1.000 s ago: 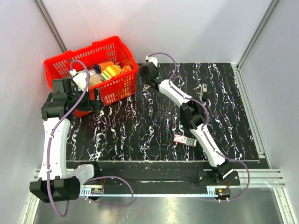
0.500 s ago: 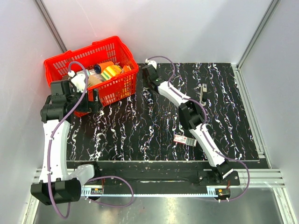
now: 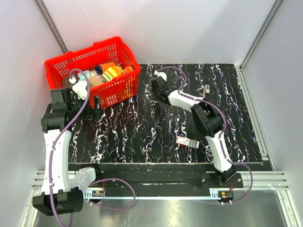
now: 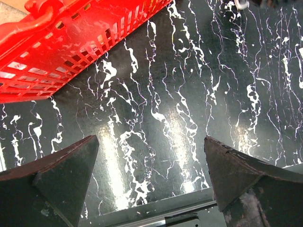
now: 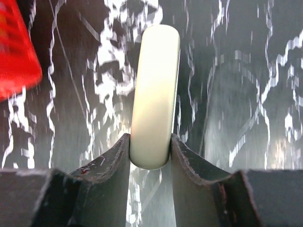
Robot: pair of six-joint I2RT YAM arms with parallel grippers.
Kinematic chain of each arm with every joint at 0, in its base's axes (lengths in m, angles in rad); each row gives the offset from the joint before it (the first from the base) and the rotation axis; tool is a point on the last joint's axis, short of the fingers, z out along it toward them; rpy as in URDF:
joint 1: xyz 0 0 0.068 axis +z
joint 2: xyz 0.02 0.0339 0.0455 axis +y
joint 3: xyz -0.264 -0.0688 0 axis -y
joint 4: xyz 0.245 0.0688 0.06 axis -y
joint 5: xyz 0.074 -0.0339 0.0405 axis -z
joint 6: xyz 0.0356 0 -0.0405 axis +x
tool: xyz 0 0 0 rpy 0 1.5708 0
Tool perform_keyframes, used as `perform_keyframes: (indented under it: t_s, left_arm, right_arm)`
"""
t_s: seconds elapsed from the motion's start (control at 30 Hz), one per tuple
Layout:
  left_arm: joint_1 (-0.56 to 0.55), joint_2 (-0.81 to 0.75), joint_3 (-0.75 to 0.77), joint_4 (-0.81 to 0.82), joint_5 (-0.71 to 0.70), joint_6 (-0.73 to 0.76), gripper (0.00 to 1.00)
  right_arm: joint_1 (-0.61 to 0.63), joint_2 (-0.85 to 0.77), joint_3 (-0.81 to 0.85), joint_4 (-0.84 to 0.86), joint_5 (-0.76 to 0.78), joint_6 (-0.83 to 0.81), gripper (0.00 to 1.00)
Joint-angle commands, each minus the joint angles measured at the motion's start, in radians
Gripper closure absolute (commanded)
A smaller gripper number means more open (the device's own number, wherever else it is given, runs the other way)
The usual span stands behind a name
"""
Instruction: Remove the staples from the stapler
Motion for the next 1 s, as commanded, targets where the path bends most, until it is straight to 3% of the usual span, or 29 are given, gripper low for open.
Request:
perform_keyframes:
  t_s: [0.0, 0.23, 0.4, 0.57, 0.97]
  left_arm:
    - [0.007, -0.066, -0.016, -0.022, -0.015, 0.030, 0.01]
    - [0.009, -0.136, -0.056, -0.080, -0.030, 0.064, 0.01]
    - [0.010, -0.181, -0.083, -0.102, -0.059, 0.076, 0.01]
    - [0.010, -0.201, -0.060, -0.136, -0.070, 0.093, 0.01]
    - [0.012, -0.181, -0.069, -0.136, -0.076, 0.130, 0.01]
  right_arm:
    - [0.081, -0.229, -0.248, 0.117, -0.007, 0.076, 0.89]
    - [0.296, -0.361, -0.480, 0.090, 0.066, 0.225, 0.91]
    - [0.480, -0.331, -0.469, 0.010, 0.155, 0.385, 0.91]
    - [0.604, -0.234, -0.339, -0.064, 0.180, 0.469, 0.90]
    - [0.632, -0.085, -0.083, -0.266, 0.220, 0.495, 0.48]
